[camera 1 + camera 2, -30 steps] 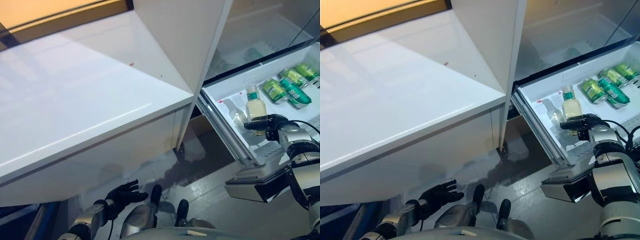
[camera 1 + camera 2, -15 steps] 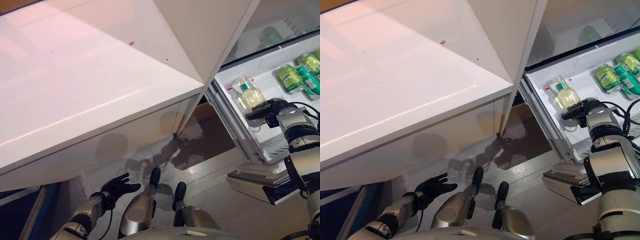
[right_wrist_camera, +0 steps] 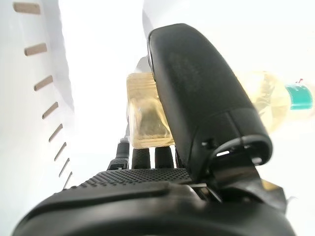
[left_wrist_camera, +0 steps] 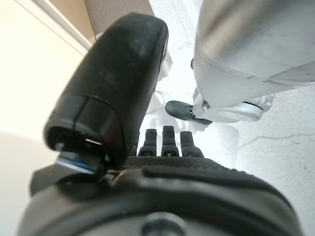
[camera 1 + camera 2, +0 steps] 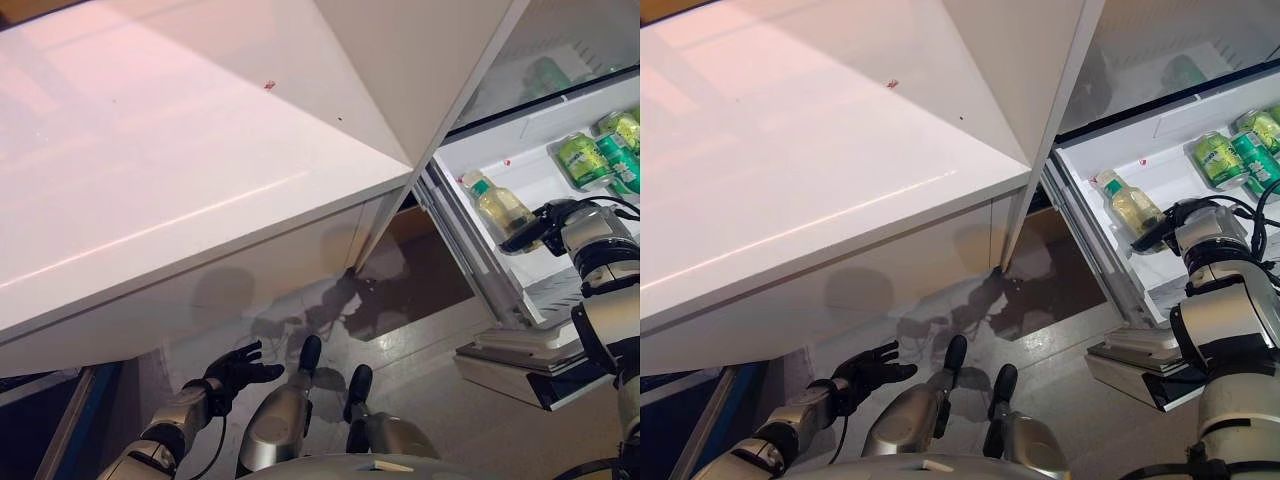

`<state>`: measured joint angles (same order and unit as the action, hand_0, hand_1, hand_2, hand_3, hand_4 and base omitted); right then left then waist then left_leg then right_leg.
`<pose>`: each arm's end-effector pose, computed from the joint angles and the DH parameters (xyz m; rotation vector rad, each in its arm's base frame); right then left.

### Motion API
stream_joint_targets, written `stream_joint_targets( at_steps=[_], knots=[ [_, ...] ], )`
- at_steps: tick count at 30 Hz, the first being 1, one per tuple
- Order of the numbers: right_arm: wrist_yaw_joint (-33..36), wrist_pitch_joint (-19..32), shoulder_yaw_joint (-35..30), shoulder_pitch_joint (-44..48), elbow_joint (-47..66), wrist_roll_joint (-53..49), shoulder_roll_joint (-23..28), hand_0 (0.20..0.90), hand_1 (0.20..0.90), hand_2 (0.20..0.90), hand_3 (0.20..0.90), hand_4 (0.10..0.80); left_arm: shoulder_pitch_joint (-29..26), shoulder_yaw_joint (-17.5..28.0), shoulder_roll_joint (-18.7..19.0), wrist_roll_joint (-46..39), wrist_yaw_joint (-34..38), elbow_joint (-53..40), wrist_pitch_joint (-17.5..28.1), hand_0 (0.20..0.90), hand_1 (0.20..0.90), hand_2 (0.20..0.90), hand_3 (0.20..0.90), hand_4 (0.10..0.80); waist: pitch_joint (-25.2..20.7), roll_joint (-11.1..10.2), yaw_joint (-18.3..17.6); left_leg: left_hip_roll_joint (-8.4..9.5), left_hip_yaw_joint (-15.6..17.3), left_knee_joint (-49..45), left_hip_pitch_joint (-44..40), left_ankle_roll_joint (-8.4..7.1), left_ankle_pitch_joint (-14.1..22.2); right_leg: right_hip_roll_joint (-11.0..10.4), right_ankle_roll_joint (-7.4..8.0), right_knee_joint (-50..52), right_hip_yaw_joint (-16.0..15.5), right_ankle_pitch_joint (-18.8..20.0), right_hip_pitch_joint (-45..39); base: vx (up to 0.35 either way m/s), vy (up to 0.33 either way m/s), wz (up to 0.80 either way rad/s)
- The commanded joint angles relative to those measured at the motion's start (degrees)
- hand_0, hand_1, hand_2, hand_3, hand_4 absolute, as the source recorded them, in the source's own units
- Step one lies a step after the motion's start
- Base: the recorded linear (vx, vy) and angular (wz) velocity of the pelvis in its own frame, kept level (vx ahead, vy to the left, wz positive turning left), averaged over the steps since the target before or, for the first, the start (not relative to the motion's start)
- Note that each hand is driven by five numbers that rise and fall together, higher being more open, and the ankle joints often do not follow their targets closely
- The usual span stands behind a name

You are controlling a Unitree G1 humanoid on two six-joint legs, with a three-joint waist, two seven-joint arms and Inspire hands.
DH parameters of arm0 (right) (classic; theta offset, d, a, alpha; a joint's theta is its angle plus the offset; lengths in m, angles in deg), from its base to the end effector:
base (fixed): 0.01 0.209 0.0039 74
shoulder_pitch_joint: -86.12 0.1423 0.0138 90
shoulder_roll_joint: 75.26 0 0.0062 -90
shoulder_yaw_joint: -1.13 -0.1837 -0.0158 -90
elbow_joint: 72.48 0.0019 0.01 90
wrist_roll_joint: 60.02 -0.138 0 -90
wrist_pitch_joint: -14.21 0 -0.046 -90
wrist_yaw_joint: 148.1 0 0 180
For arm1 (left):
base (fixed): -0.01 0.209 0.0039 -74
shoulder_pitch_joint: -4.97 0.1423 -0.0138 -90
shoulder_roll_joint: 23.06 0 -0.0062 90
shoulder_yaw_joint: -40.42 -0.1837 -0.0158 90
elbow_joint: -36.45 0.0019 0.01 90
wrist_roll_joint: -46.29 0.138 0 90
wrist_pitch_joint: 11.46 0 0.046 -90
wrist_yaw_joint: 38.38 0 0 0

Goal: Put drinks into fridge and close the fridge

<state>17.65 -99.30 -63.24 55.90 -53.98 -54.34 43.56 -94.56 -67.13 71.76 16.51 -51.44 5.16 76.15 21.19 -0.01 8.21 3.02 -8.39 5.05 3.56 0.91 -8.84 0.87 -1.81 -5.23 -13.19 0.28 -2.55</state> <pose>0.3172 -0.3329 0.1667 -0.8140 0.7655 -0.2843 0.1594 0.2362 -0.0775 -0.0832 0.9138 -0.0718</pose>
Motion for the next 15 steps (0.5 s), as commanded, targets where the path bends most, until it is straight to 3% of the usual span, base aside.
stream_joint_targets(
  at_steps=[1, 8, 15],
  knots=[
    [1.0, 3.3, 4.8, 2.7, 6.4, -1.7, 6.7, 0.9, 0.9, 0.9, 0.9, 0.8, 2.2, -0.4, 1.3, 2.2, -0.3, -0.7, -0.4, 0.9, 0.9, 0.9, 0.9, 0.8, -4.5, -1.9, 0.2, -0.17, 4.4, -0.9, -2.1, -0.36, 5.9, -1.4, 2.39, 4.2, 2.4, 1.0, 2.9, 0.04, 0.033, -0.01],
    [3.0, 5.6, -0.7, -0.6, 20.3, -13.4, 11.4, 0.9, 0.9, 0.9, 0.9, 0.8, 4.8, 2.3, 1.0, 4.4, 0.8, 1.5, -1.4, 0.9, 0.9, 0.9, 0.9, 0.8, -8.3, -3.5, -2.6, -0.39, 6.5, -0.8, -5.4, -0.29, 7.4, -1.1, 2.66, 4.0, 4.5, 0.6, 0.7, 0.036, 0.048, -0.1],
    [6.4, 11.3, -12.4, -6.1, 30.1, -37.4, 15.0, 0.9, 0.9, 0.9, 0.9, 0.8, 7.0, 4.7, -0.7, 6.1, 0.5, 6.1, -0.6, 0.9, 0.9, 0.9, 0.9, 0.8, -14.1, -4.4, -6.1, -0.57, 9.4, -1.0, -8.7, -0.15, 9.6, -0.8, 3.07, 3.8, 7.0, -0.2, -1.7, 0.082, 0.058, -0.27]
  ],
)
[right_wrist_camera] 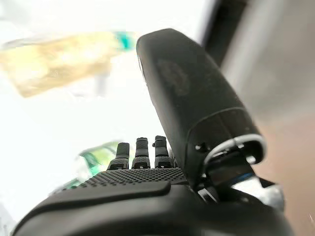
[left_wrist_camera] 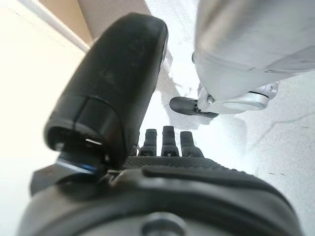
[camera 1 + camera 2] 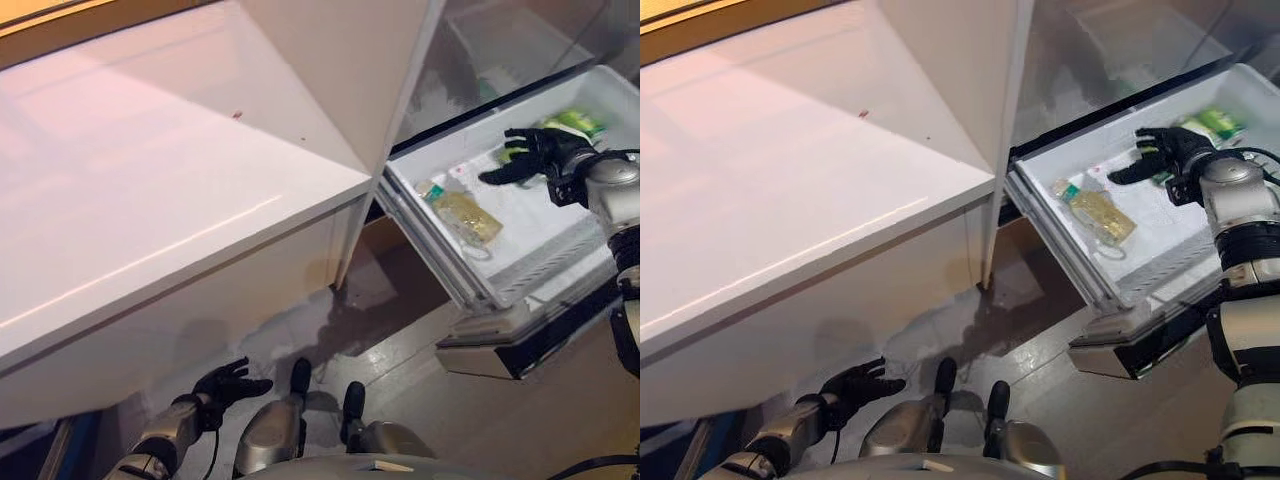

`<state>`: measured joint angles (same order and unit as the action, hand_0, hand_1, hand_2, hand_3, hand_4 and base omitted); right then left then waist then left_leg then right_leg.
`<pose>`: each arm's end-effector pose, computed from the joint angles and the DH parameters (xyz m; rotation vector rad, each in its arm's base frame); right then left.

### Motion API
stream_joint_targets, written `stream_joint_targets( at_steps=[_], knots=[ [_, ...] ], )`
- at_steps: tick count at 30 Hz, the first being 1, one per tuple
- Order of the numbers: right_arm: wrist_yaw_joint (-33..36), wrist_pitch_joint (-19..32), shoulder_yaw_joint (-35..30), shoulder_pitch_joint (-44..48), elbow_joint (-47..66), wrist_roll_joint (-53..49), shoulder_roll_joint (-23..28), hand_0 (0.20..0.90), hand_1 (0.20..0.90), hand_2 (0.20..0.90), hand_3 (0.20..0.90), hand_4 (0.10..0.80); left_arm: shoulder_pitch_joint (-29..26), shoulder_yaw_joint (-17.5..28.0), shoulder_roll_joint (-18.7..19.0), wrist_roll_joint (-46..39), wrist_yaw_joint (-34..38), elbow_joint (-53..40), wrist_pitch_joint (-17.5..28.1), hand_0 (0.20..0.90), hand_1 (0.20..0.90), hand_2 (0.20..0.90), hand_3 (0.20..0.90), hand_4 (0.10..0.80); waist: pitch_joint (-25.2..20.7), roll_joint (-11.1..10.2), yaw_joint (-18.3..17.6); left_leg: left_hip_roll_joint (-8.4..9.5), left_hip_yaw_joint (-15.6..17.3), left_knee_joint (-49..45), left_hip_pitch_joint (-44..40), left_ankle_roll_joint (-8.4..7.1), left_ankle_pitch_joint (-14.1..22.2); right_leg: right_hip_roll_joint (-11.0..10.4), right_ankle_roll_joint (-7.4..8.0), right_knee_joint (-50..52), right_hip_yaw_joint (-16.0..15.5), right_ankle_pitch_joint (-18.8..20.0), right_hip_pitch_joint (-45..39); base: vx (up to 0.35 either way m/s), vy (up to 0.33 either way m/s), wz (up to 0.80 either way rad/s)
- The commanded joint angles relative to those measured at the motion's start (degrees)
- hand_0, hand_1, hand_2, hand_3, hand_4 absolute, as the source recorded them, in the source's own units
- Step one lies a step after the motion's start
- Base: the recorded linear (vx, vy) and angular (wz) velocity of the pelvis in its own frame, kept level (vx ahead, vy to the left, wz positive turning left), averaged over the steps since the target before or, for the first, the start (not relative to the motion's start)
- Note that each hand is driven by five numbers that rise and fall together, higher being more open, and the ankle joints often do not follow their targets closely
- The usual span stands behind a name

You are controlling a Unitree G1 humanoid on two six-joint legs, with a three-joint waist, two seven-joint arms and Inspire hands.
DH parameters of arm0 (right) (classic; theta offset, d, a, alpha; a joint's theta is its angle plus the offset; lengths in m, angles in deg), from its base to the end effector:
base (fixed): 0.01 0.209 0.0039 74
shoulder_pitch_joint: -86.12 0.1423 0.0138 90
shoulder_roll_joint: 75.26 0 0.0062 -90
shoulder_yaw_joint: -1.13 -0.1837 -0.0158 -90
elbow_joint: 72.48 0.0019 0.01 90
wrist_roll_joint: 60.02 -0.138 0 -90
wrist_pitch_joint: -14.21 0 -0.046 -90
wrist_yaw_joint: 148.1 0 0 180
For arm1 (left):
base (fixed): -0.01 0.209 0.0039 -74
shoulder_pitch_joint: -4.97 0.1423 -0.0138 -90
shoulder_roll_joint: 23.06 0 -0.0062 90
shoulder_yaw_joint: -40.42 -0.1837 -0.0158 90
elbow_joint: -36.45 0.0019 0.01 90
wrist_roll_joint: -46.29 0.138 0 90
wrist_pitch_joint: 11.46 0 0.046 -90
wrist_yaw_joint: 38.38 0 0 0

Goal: Put drinks into fridge and close the fridge

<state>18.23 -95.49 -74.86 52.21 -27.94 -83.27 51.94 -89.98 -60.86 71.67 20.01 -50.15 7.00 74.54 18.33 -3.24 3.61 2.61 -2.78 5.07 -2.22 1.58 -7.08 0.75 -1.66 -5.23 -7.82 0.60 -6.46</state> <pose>0.3152 -0.3243 0.2359 -0.3884 0.1720 -0.1359 0.1282 0.2508 -0.0877 -0.0946 1.0157 0.0482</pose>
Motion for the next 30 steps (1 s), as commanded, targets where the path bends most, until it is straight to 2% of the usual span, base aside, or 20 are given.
stream_joint_targets(
  at_steps=[1, 4, 6, 8, 10, 11, 14, 18, 21, 26, 30],
  knots=[
    [7.6, 8.9, -3.0, -3.7, 5.0, -10.9, 6.7, 0.9, 0.9, 0.9, 0.9, 0.8, 2.8, -1.6, -0.9, 3.0, -0.9, 4.7, 1.3, 0.9, 0.9, 0.9, 0.9, 0.8, -12.0, -1.1, -2.0, -0.12, 4.0, -1.0, -3.4, -0.79, 8.1, -0.7, 2.96, 3.9, 2.0, -0.7, 1.9, 0.092, 0.041, -0.21],
    [11.5, 12.4, -7.8, -6.6, 6.4, -13.3, 6.8, 0.9, 0.9, 0.9, 0.9, 0.8, 3.3, -1.8, -1.2, 3.4, -1.3, 5.3, 1.8, 0.9, 0.9, 0.9, 0.9, 0.8, -12.9, -1.0, -2.6, -0.1, 4.4, -1.3, -4.2, -0.64, 8.7, -0.7, 3.01, 4.2, 2.6, -1.1, 1.3, 0.077, 0.028, -0.2],
    [18.7, 17.4, -13.8, -10.6, 8.6, -16.5, 5.8, 0.9, 0.9, 0.9, 0.9, 0.8, 3.8, -2.2, -1.9, 3.5, -1.3, 5.7, 2.0, 0.9, 0.9, 0.9, 0.9, 0.8, -14.0, -0.7, -3.4, 0.04, 4.6, -1.9, -5.1, -0.29, 9.8, -0.6, 3.02, 4.8, 3.4, -1.8, 0.6, 0.118, 0.023, -0.11],
    [21.9, 19.9, -16.5, -12.6, 9.6, -17.5, 4.8, 0.9, 0.9, 0.9, 0.9, 0.8, 3.9, -2.5, -2.2, 3.5, -1.3, 6.0, 2.1, 0.9, 0.9, 0.9, 0.9, 0.8, -14.2, -0.6, -3.5, 0.11, 4.6, -2.3, -5.5, -0.13, 10.2, -0.6, 3.0, 5.1, 3.7, -2.1, 0.3, 0.101, 0.007, -0.19],
    [26.7, 24.3, -20.1, -15.5, 11.3, -20.0, 2.5, 0.9, 0.9, 0.9, 0.9, 0.8, 3.9, -3.1, -2.8, 3.4, -1.1, 6.5, 2.0, 0.9, 0.9, 0.9, 0.9, 0.8, -14.6, -0.3, -3.9, 0.2, 4.6, -3.1, -5.9, 0.16, 10.9, -0.6, 2.93, 5.8, 4.2, -2.6, -0.1, 0.141, 0.001, -0.15],
    [31.5, 27.9, -23.1, -17.7, 12.8, -21.7, 0.1, 0.9, 0.9, 0.9, 0.9, 0.8, 4.2, -3.3, -3.2, 3.9, -1.1, 7.0, 1.8, 0.9, 0.9, 0.9, 0.9, 0.8, -14.8, 0.0, -4.1, 0.33, 4.6, -4.1, -6.2, 0.44, 11.6, -0.7, 2.78, 6.6, 4.5, -3.2, -0.4, 0.154, 0.001, -0.19],
    [36.5, 32.1, -26.2, -20.9, 13.8, -21.6, -3.6, 0.9, 0.9, 0.9, 0.9, 0.8, 4.4, -3.9, -3.7, 4.3, -1.0, 7.6, 1.3, 0.9, 0.9, 0.9, 0.9, 0.8, -14.8, 0.3, -4.2, 0.65, 4.2, -6.5, -6.2, 0.98, 13.0, -1.0, 2.53, 8.7, 4.8, -4.3, -0.4, 0.152, -0.008, -0.19],
    [40.4, 33.7, -28.4, -24.6, 14.2, -21.0, -6.4, 0.9, 0.9, 0.9, 0.9, 0.8, 5.4, -4.0, -3.9, 5.4, -1.3, 7.4, 0.6, 0.9, 0.9, 0.9, 0.9, 0.8, -14.0, 0.6, -4.1, 1.13, 3.7, -10.8, -5.5, 1.69, 15.0, -1.6, 2.02, 12.0, 4.8, -5.8, 0.0, 0.142, -0.026, -0.06],
    [42.2, 34.4, -29.8, -27.8, 14.0, -23.0, -8.5, 0.9, 0.9, 0.9, 0.9, 0.8, 5.6, -4.2, -4.1, 5.7, -1.2, 6.8, 0.6, 0.9, 0.9, 0.9, 0.9, 0.8, -12.0, 0.4, -3.9, 1.73, 2.8, -17.0, -3.2, 2.46, 17.8, -2.1, 0.98, 16.4, 4.8, -7.8, 1.4, 0.093, -0.038, 0.0],
    [41.9, 33.7, -30.3, -29.2, 11.8, -27.5, -10.2, 0.9, 0.9, 0.9, 0.9, 0.8, 4.5, -5.2, -4.3, 4.7, -0.5, 5.5, 0.7, 0.9, 0.9, 0.9, 0.9, 0.8, -8.2, 0.1, -3.2, 2.3, 1.5, -24.7, 2.0, 3.47, 21.0, -2.7, -0.5, 22.5, 4.4, -10.4, 5.1, -0.008, -0.037, 0.04],
    [38.4, 32.0, -29.4, -28.4, 10.7, -31.3, -11.2, 0.9, 0.9, 0.9, 0.9, 0.8, 3.4, -5.5, -4.8, 3.6, 0.5, 4.4, 0.7, 0.9, 0.9, 0.9, 0.9, 0.8, -5.2, 0.2, -2.4, 2.96, 0.9, -29.8, 6.6, 4.36, 22.6, -3.1, -1.46, 27.3, 4.2, -11.5, 8.9, -0.052, -0.033, 0.06]
  ],
)
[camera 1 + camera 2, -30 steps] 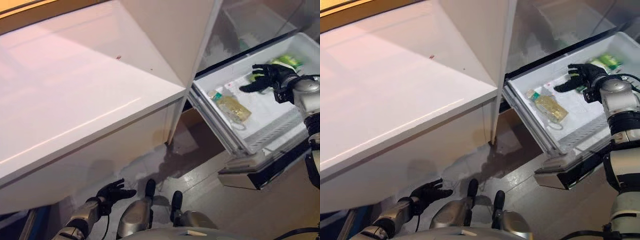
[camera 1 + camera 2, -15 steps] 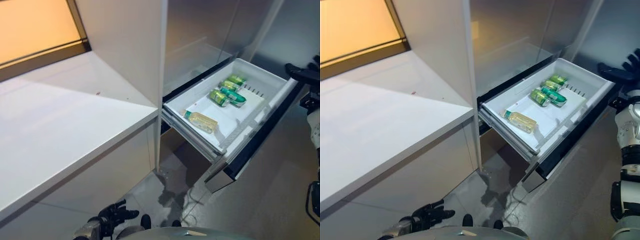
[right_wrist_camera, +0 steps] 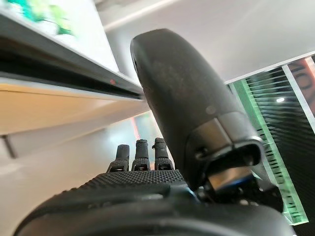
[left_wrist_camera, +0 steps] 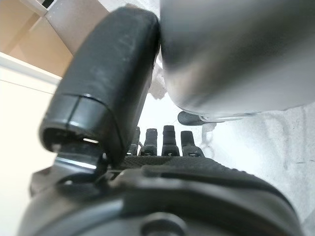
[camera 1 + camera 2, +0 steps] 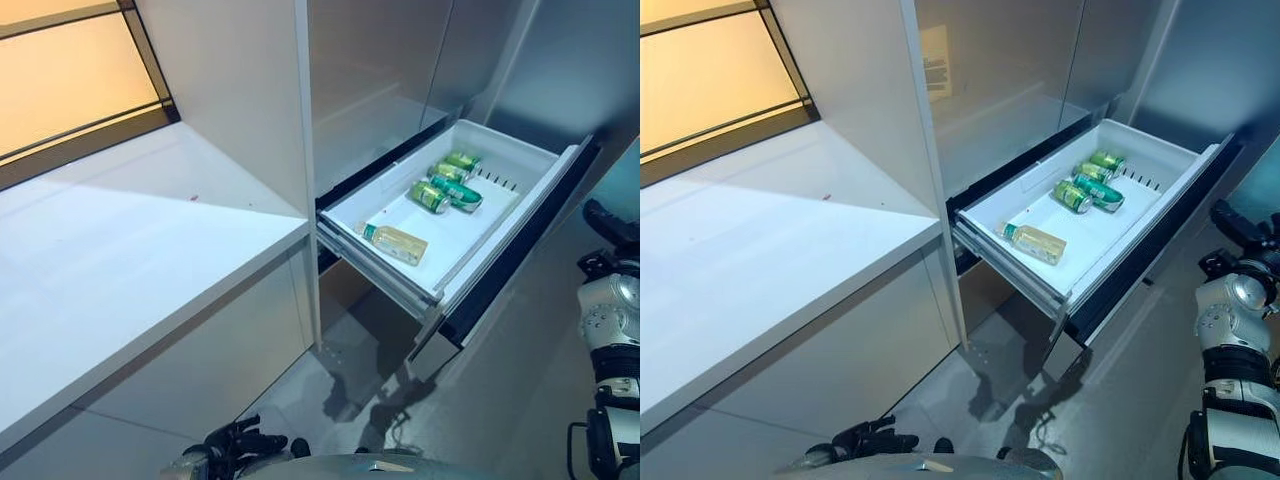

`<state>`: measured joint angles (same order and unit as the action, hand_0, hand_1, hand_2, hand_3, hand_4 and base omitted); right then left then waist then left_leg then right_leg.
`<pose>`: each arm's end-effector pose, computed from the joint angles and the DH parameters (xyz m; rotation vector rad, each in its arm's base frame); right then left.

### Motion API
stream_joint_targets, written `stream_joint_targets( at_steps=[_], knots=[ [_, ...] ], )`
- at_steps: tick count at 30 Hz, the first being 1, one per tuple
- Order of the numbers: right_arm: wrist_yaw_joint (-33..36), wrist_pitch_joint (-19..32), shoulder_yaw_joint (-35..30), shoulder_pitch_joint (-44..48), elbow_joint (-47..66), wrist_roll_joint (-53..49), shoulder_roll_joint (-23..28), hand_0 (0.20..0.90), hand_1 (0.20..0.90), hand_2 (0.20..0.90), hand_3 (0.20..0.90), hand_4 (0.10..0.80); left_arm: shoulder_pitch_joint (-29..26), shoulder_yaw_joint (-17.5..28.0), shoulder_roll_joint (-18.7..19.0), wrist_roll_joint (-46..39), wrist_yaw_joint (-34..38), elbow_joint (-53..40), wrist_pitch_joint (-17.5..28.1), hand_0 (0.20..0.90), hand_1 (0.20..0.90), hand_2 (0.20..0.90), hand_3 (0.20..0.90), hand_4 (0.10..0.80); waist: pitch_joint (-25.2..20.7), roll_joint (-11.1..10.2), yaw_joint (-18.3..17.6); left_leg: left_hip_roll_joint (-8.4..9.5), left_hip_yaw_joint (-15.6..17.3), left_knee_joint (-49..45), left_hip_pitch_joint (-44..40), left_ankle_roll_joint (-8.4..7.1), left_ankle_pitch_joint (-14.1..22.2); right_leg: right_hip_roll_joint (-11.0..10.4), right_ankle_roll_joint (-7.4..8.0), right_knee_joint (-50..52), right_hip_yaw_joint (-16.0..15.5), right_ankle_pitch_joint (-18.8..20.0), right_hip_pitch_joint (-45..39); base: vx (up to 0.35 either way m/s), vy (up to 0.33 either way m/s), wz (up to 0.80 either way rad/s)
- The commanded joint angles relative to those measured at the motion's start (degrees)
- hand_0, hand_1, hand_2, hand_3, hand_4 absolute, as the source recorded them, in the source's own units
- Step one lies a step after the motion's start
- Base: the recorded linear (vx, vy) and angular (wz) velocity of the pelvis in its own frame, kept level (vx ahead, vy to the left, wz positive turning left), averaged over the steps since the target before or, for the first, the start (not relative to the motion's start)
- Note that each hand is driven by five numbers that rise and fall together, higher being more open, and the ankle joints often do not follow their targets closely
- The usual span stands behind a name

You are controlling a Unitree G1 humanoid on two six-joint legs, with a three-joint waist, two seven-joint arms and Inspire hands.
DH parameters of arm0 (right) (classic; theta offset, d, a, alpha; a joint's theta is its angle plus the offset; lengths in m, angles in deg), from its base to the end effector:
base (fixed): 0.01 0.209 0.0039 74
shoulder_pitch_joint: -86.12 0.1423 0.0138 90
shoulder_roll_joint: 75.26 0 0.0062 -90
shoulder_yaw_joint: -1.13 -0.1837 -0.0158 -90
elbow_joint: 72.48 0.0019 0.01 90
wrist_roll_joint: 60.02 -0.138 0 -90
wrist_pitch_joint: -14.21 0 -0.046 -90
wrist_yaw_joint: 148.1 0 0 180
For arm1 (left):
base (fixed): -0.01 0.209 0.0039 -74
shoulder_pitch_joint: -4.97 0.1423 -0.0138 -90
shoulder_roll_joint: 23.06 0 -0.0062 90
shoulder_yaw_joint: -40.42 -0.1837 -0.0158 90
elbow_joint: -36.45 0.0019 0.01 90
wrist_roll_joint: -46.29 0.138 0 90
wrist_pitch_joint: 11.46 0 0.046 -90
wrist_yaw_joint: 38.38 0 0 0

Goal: Put drinks into fridge and close the fridge

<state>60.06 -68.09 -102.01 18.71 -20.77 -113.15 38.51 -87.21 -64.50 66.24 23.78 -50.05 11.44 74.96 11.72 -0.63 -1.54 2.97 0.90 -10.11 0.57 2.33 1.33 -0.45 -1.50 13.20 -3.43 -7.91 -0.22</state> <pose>0.2469 -0.3495 0.1089 0.4076 -0.0868 -0.9714 0.0975 0.2199 -0.1087 -0.0835 1.1628 -0.0415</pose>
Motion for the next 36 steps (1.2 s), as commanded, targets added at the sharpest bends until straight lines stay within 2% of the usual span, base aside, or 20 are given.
stream_joint_targets(
  at_steps=[1, 5, 9, 13, 21, 27, 36],
  knots=[
    [-4.3, 4.4, -1.4, 5.7, 3.8, -2.1, 1.8, 0.9, 0.9, 0.9, 0.9, 0.8, 0.2, -1.9, 0.7, -0.5, 0.9, -0.8, 0.2, 0.9, 0.9, 0.9, 0.9, 0.8, 2.4, -2.3, 3.0, 2.83, -2.9, -16.7, 6.1, 3.89, 14.5, -2.0, -1.9, 11.3, -0.3, -3.5, 4.9, -0.092, -0.03, 0.09],
    [-7.2, 3.8, 0.8, 8.5, 4.4, -4.9, 1.1, 0.9, 0.9, 0.9, 0.9, 0.8, -1.4, -2.2, 1.1, -2.8, 1.7, -3.1, 0.7, 0.9, 0.9, 0.9, 0.9, 0.8, 6.1, -1.5, 3.5, 3.77, -3.1, -21.5, 12.8, 4.49, 14.4, -2.4, -2.65, 17.5, -0.8, -4.2, 11.7, -0.24, 0.012, 0.05],
    [-12.4, 3.2, 3.0, 11.7, 3.8, -6.7, 0.0, 0.9, 0.9, 0.9, 0.9, 0.8, -2.3, -2.0, 0.9, -4.8, 2.7, -4.4, 1.2, 0.9, 0.9, 0.9, 0.9, 0.8, 8.0, -0.6, 3.9, 4.36, -3.4, -22.9, 16.7, 4.67, 13.4, -2.7, -2.95, 21.0, -0.8, -4.6, 16.4, -0.139, 0.035, -0.03],
    [-19.9, 1.8, 5.5, 14.3, 4.8, -8.9, -1.3, 0.9, 0.9, 0.9, 0.9, 0.8, -2.1, -1.2, 0.7, -6.3, 3.4, -5.0, 2.1, 0.9, 0.9, 0.9, 0.9, 0.8, 9.4, 0.2, 4.6, 4.66, -3.7, -23.0, 18.7, 4.38, 12.2, -2.7, -2.95, 23.1, -0.8, -4.9, 19.0, -0.068, 0.033, 0.02],
    [-29.0, 0.5, 10.9, 20.5, 7.9, -6.5, -3.2, 0.9, 0.9, 0.9, 0.9, 0.8, -1.7, -0.4, 1.2, -9.4, 3.2, -7.3, 2.9, 0.9, 0.9, 0.9, 0.9, 0.8, 11.1, 1.8, 6.5, 4.74, -5.7, -17.3, 19.6, 3.1, 7.0, -2.3, -2.41, 22.4, -1.4, -3.8, 21.3, -0.074, 0.019, -0.06],
    [-30.0, 0.1, 14.5, 25.6, 5.9, -4.6, -2.8, 0.9, 0.9, 0.9, 0.9, 0.8, -1.6, -0.8, 1.3, -9.7, 2.4, -7.6, 3.2, 0.9, 0.9, 0.9, 0.9, 0.8, 11.4, 2.5, 8.5, 4.23, -7.9, -12.9, 18.0, 1.92, 4.1, -2.2, -2.35, 19.8, -3.4, -3.3, 19.4, -0.013, -0.011, 0.16],
    [-27.0, 1.7, 16.0, 29.8, 1.9, -3.3, -1.5, 0.9, 0.9, 0.9, 0.9, 0.8, -1.7, -1.6, 2.5, -8.4, 0.3, -6.6, 4.0, 0.9, 0.9, 0.9, 0.9, 0.8, 9.9, 2.7, 12.2, 3.24, -11.9, -5.0, 13.5, 0.41, 0.4, -3.4, -1.97, 13.8, -9.0, -2.8, 13.0, 0.041, -0.024, 0.44]
  ],
)
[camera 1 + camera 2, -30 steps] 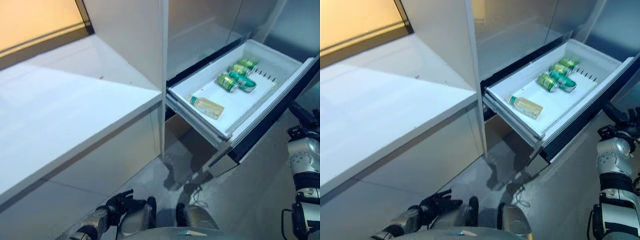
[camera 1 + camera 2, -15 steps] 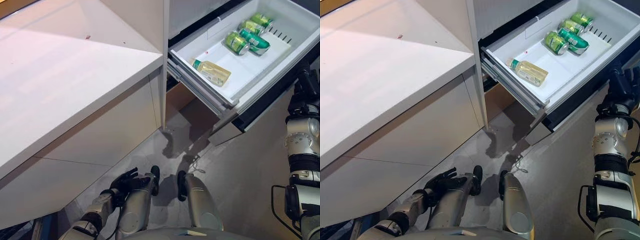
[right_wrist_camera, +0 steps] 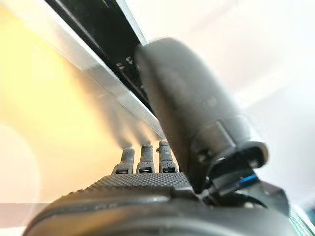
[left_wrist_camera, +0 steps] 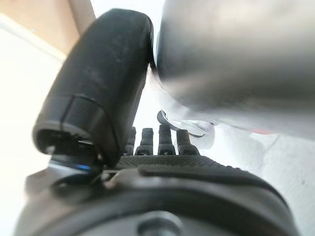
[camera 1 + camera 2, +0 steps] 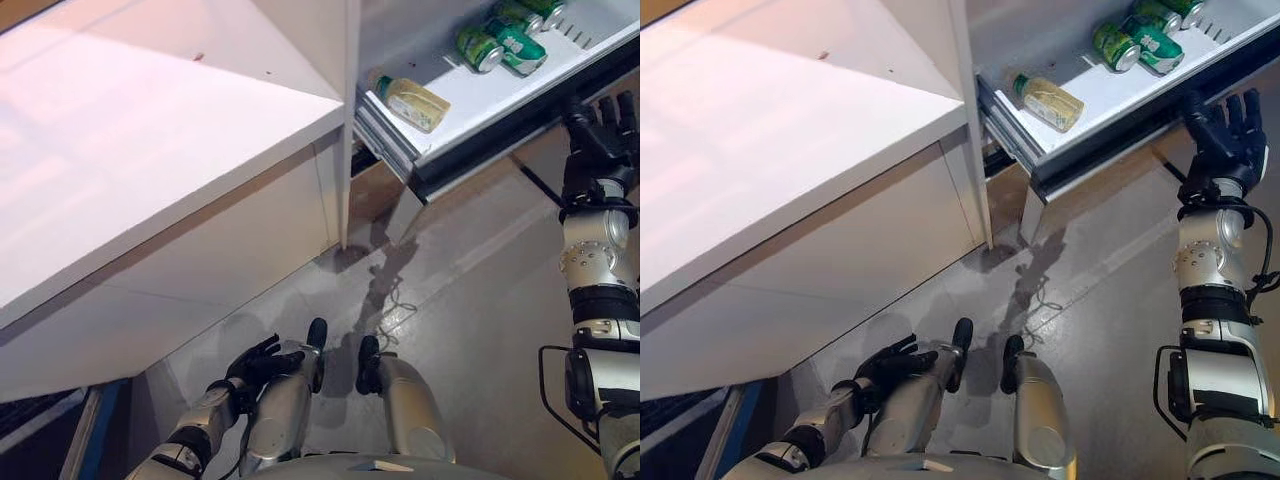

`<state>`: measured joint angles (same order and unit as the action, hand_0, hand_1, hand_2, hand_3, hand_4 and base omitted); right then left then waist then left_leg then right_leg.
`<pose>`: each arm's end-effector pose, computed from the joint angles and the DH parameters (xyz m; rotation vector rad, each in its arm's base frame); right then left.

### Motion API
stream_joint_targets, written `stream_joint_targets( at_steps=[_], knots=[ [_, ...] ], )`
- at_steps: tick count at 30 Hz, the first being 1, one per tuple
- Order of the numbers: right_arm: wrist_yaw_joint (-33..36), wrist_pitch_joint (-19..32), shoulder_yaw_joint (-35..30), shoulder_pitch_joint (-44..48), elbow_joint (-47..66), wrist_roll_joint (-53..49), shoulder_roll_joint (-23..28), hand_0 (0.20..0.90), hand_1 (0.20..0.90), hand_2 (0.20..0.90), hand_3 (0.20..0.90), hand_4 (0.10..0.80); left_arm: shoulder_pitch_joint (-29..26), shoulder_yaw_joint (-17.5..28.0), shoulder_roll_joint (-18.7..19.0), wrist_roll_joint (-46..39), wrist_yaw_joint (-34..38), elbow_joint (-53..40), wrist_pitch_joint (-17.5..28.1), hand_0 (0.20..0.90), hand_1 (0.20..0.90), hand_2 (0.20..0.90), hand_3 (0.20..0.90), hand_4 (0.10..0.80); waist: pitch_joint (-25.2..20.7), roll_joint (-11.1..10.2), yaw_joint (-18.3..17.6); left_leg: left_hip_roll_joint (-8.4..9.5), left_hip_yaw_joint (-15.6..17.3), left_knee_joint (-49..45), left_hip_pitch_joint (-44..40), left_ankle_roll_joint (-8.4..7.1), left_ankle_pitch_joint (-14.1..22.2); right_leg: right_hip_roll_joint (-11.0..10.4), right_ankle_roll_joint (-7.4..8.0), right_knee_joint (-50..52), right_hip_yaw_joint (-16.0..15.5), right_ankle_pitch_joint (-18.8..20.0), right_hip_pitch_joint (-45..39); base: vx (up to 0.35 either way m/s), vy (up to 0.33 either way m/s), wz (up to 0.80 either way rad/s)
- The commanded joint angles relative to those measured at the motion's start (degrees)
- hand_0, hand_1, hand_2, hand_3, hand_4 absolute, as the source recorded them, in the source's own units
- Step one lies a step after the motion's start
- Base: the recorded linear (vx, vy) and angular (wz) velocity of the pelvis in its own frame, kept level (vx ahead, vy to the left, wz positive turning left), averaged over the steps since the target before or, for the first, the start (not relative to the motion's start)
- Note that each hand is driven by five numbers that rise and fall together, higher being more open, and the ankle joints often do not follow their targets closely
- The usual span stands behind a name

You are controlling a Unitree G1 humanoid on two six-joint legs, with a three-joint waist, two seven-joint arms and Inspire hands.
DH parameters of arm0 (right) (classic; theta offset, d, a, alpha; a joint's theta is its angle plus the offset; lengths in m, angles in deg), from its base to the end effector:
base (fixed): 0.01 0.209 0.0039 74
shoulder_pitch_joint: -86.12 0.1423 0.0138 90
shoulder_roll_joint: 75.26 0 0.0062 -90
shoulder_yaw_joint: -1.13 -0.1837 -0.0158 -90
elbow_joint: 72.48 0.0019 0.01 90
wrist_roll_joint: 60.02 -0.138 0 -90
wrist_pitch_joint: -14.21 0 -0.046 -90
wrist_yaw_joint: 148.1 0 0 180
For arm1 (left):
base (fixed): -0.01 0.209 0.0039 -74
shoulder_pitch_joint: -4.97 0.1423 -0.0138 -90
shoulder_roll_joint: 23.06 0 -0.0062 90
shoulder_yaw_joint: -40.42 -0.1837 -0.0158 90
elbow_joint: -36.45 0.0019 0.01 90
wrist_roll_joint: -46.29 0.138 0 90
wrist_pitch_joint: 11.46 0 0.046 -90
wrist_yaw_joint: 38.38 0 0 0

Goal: Put drinks into fridge and close the fridge

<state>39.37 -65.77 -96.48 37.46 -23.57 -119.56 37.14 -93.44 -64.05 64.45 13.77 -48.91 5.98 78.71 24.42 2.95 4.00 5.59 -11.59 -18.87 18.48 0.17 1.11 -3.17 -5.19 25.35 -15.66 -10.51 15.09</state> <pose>0.3036 -0.3130 0.1769 0.5499 -0.3806 -0.4390 0.1534 0.2001 -0.0892 -0.2407 0.8815 -0.0285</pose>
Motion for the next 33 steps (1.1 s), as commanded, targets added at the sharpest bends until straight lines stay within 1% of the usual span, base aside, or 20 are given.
stream_joint_targets(
  at_steps=[1, 3, 6, 11, 13, 14, 15, 20, 22, 24, 26, 29, 31, 33],
  knots=[
    [-6.1, -0.7, 10.3, 11.0, 4.6, 3.2, -0.1, 0.9, 0.9, 0.9, 0.9, 0.8, 4.6, -2.0, 4.4, 1.8, -0.8, -1.1, 0.1, 0.9, 0.9, 0.9, 0.9, 0.8, -2.9, -0.9, 6.8, 0.6, 0.4, 4.1, -4.7, 2.52, 0.5, -0.8, 1.76, 1.4, 2.9, -0.2, -2.8, 0.094, -0.012, 0.49],
    [-4.9, -0.7, 9.9, 10.6, 4.4, 3.6, -0.2, 0.9, 0.9, 0.9, 0.9, 0.8, 5.1, -1.9, 4.7, 2.5, -1.0, -0.7, -0.1, 0.9, 0.9, 0.9, 0.9, 0.8, -3.7, -1.0, 7.2, 0.61, -0.2, 5.1, -6.0, 2.4, 0.3, -1.1, 1.93, 0.1, 2.0, -0.1, -4.4, 0.092, 0.013, 0.38],
    [-4.4, -0.9, 9.6, 10.1, 3.9, 4.0, -0.1, 0.9, 0.9, 0.9, 0.9, 0.8, 5.6, -1.7, 4.8, 3.4, -1.1, -0.1, -0.3, 0.9, 0.9, 0.9, 0.9, 0.8, -4.5, -1.3, 7.4, 0.58, -0.4, 6.2, -7.5, 2.32, 0.3, -1.3, 2.19, -1.7, 1.6, 0.3, -6.3, 0.107, 0.03, 0.24],
    [-2.4, -1.3, 8.5, 8.1, 3.3, 5.2, 0.1, 0.9, 0.9, 0.9, 0.9, 0.8, 7.3, -1.2, 4.7, 5.9, -1.1, 1.4, -0.3, 0.9, 0.9, 0.9, 0.9, 0.8, -6.7, -2.1, 6.9, 0.55, 0.4, 8.1, -11.0, 2.48, 0.8, -1.3, 3.03, -5.6, 2.2, 1.5, -10.0, 0.101, 0.042, 0.11],
    [-1.5, -1.5, 7.7, 6.7, 3.6, 5.1, 0.3, 0.9, 0.9, 0.9, 0.9, 0.8, 7.7, -1.0, 4.6, 6.3, -1.1, 1.7, -0.4, 0.9, 0.9, 0.9, 0.9, 0.8, -8.0, -2.4, 6.2, 0.41, 1.1, 9.0, -12.1, 2.62, 0.8, -1.1, 3.5, -7.8, 2.9, 2.6, -11.2, 0.094, 0.062, -0.1],
    [-1.0, -1.6, 6.9, 5.0, 4.0, 5.3, 0.3, 0.9, 0.9, 0.9, 0.9, 0.8, 8.0, -0.7, 4.5, 6.5, -1.1, 1.9, -0.7, 0.9, 0.9, 0.9, 0.9, 0.8, -9.0, -2.8, 5.3, 0.27, 2.4, 9.7, -13.3, 2.79, 1.3, -1.0, 4.03, -9.4, 3.9, 3.2, -12.1, 0.082, 0.057, -0.08],
    [-0.4, -1.6, 6.7, 4.7, 4.0, 5.4, 0.2, 0.9, 0.9, 0.9, 0.9, 0.8, 8.0, -0.7, 4.5, 6.7, -1.3, 2.0, -0.7, 0.9, 0.9, 0.9, 0.9, 0.8, -9.2, -2.8, 5.2, 0.23, 2.6, 9.8, -13.6, 2.83, 1.4, -1.0, 4.13, -9.7, 4.1, 3.4, -12.4, 0.074, 0.062, -0.11],
    [-0.2, -3.9, 5.1, -3.4, 4.4, 6.6, -2.3, 0.9, 0.9, 0.9, 0.9, 0.8, 8.0, -0.3, 4.3, 7.2, -1.9, 3.1, -0.9, 0.9, 0.9, 0.9, 0.9, 0.8, -11.7, -3.8, 2.4, -0.65, 6.4, 12.0, -16.6, 3.24, 2.0, -0.5, 5.59, -13.0, 7.0, 5.4, -13.9, 0.026, 0.017, -0.2],
    [-1.0, -4.7, 5.0, -7.2, 4.5, 6.9, -3.8, 0.9, 0.9, 0.9, 0.9, 0.8, 8.2, -0.3, 4.2, 7.0, -2.1, 3.0, -0.7, 0.9, 0.9, 0.9, 0.9, 0.8, -12.5, -4.0, 1.5, -1.08, 7.5, 13.1, -17.5, 3.26, 1.9, -0.2, 6.0, -14.0, 8.0, 6.1, -14.2, 0.003, -0.01, -0.29],
    [-2.4, -5.0, 5.4, -12.8, 5.2, 6.4, -6.7, 0.9, 0.9, 0.9, 0.9, 0.8, 8.6, 0.0, 4.0, 6.3, -2.4, 3.2, -0.2, 0.9, 0.9, 0.9, 0.9, 0.8, -13.4, -4.2, 0.3, -1.62, 8.7, 14.9, -18.5, 3.2, 1.5, 0.3, 6.34, -15.5, 9.0, 6.8, -14.6, -0.01, -0.021, -0.37],
    [-5.5, -5.8, 5.6, -19.6, 5.7, 7.2, -9.8, 0.9, 0.9, 0.9, 0.9, 0.8, 9.2, 0.4, 3.5, 7.1, -3.0, 3.2, 0.5, 0.9, 0.9, 0.9, 0.9, 0.8, -14.2, -4.4, -1.1, -2.16, 10.0, 16.9, -19.6, 3.06, 1.0, 0.7, 6.67, -17.3, 9.8, 7.7, -15.0, -0.022, -0.034, -0.37],
    [-9.3, -6.7, 5.8, -27.9, 5.0, 9.2, -12.7, 0.9, 0.9, 0.9, 0.9, 0.8, 10.2, 0.6, 2.9, 8.4, -3.0, 3.2, 1.4, 0.9, 0.9, 0.9, 0.9, 0.8, -15.6, -4.7, -2.5, -2.58, 11.6, 19.2, -20.9, 2.82, 0.4, 1.4, 7.07, -20.0, 10.8, 9.0, -15.8, -0.036, -0.042, -0.38],
    [-11.3, -8.2, 6.3, -31.1, 2.5, 11.1, -14.0, 0.9, 0.9, 0.9, 0.9, 0.8, 10.2, 1.2, 2.8, 8.8, -3.4, 3.1, 1.6, 0.9, 0.9, 0.9, 0.9, 0.8, -16.5, -5.0, -3.4, -2.68, 12.4, 20.3, -21.5, 2.63, 0.2, 1.8, 7.25, -21.7, 11.3, 9.6, -16.3, -0.046, -0.029, -0.34],
    [-13.1, -8.4, 6.6, -32.7, -0.2, 12.0, -15.1, 0.9, 0.9, 0.9, 0.9, 0.8, 10.1, 1.4, 2.8, 9.1, -3.2, 3.2, 2.0, 0.9, 0.9, 0.9, 0.9, 0.8, -17.0, -5.0, -3.8, -2.72, 13.0, 20.9, -22.0, 2.49, 0.1, 2.0, 7.36, -22.8, 11.5, 10.1, -16.7, -0.028, -0.018, -0.39]
  ],
)
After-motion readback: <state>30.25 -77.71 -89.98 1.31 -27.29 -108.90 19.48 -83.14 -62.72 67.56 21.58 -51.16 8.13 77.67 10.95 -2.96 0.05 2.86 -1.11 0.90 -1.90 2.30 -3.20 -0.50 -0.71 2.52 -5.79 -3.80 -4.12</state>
